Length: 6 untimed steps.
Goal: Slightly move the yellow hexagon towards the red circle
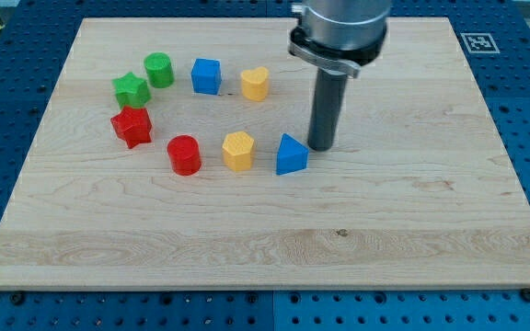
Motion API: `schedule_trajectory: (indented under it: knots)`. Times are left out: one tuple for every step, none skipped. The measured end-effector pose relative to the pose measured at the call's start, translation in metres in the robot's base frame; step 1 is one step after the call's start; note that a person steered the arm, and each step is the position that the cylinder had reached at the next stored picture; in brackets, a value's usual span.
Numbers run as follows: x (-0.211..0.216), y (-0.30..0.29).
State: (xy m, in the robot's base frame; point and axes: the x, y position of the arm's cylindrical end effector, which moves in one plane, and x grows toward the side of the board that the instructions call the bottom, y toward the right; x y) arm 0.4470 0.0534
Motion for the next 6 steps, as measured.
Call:
schedule_trajectory:
  knots:
    - [-0.004, -0.037]
    - [-0.004, -0.054]
    - [-0.002, -0.078]
    - [0.0, -0.097]
    - [0.001, -0.1]
    - [0.005, -0.1]
